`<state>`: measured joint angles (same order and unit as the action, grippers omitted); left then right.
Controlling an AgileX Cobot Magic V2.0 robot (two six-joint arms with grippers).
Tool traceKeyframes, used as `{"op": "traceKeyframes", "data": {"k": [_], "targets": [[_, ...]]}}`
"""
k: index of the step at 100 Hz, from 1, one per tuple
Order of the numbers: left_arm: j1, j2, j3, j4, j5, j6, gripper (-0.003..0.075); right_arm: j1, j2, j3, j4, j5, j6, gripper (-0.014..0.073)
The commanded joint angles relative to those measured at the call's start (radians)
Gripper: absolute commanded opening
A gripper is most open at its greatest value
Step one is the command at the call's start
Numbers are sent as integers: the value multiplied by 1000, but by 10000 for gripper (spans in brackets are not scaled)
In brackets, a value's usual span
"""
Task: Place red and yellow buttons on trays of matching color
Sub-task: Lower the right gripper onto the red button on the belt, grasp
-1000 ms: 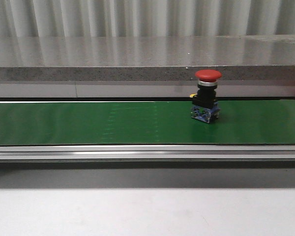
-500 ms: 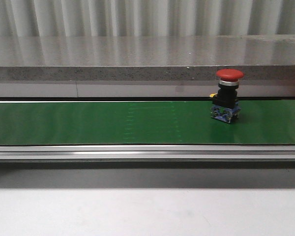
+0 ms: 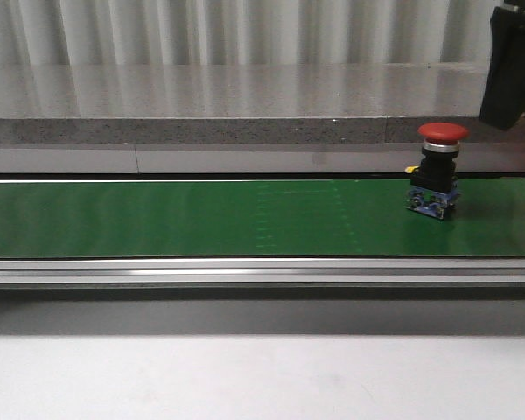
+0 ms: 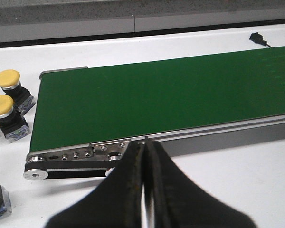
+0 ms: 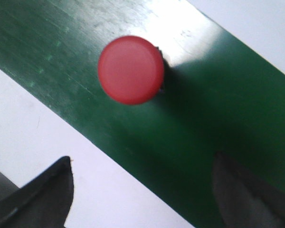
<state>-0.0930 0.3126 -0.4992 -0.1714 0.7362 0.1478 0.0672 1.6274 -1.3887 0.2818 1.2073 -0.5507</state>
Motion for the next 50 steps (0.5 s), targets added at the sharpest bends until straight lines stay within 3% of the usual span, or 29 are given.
{"op": "traceKeyframes", "data": {"k": [1,24,50], "targets": [[-9,8,-26,-16,-66,0,-20,0,0,-34,41,-12,-51,593],[-9,8,-26,-16,-66,0,-20,0,55,-34,44,-129,-82,566],[-9,8,-26,-16,-66,0,-20,0,57,-34,58,-164,-100,213]]}}
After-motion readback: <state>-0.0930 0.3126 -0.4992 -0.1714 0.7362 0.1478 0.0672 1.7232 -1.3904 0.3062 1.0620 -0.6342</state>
